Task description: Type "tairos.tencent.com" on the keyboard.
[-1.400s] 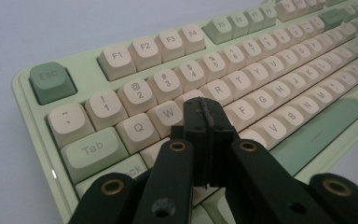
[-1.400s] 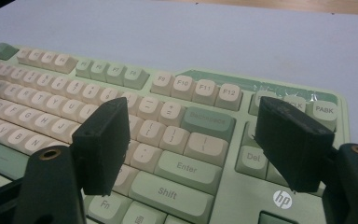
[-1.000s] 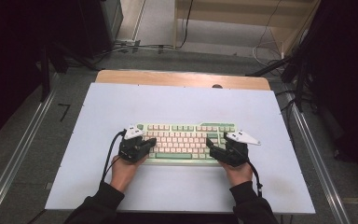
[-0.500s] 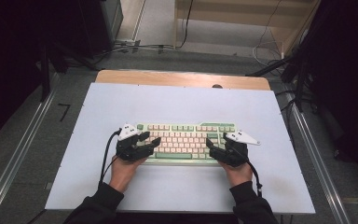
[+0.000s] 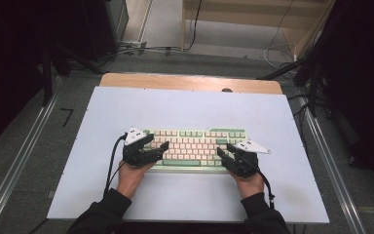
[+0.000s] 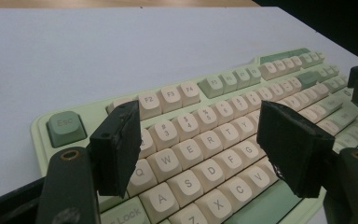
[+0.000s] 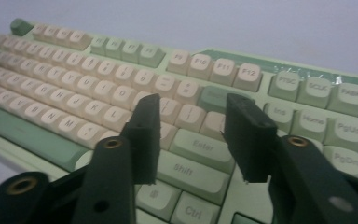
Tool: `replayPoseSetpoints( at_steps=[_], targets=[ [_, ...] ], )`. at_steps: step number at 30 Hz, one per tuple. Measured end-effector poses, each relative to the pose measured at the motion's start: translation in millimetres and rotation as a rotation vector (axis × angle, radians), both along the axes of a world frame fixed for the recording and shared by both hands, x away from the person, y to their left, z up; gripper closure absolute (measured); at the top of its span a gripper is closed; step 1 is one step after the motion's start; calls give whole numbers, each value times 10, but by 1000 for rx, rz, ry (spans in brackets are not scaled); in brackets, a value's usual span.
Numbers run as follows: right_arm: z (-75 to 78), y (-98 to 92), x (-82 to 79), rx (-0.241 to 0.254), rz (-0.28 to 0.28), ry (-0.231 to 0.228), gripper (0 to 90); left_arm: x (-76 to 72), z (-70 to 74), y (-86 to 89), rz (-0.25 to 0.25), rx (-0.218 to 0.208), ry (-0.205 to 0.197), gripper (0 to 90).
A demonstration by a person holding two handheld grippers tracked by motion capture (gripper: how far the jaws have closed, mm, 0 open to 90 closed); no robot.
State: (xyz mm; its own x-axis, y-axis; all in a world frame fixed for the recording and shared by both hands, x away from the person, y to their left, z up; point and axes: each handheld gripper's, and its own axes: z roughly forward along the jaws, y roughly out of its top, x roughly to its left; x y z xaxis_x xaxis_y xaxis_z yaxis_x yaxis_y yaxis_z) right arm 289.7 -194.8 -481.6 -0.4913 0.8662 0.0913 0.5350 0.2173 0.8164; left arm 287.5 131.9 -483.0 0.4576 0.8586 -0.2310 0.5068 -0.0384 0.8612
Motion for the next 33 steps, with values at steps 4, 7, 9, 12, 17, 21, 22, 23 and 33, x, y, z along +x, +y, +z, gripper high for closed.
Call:
replayPoseSetpoints(
  at_steps=[4, 7, 9, 12, 17, 21, 22, 23, 33],
  targets=[
    [-32, 78, -44, -13, 45, -4, 787, 12, 4, -19, -3, 6, -2, 309],
    [-41, 106, -50, -15, 56, -3, 830, 16, -1, -27, 1, 9, 1, 310],
    [-48, 132, -48, -11, 68, 0, 858, 15, -2, -24, 0, 11, 4, 310],
    [-60, 184, -46, -10, 88, 2, 874, 7, 0, -17, -2, 19, 6, 309],
    [-90, 293, -38, -22, 125, 7, 875, -21, -9, -15, 1, 29, 9, 308],
    [-108, 357, -27, -33, 147, 14, 875, -50, -9, 5, 7, 27, 5, 293],
    [-112, 365, -24, -33, 148, 15, 875, -56, -8, 17, 10, 28, 3, 293],
    [-115, 373, -19, -33, 150, 17, 875, -60, -7, 27, 11, 25, 3, 293],
    [-157, 428, 15, -60, 171, 38, 876, -81, -15, 64, 15, 27, 12, 294]
  ],
)
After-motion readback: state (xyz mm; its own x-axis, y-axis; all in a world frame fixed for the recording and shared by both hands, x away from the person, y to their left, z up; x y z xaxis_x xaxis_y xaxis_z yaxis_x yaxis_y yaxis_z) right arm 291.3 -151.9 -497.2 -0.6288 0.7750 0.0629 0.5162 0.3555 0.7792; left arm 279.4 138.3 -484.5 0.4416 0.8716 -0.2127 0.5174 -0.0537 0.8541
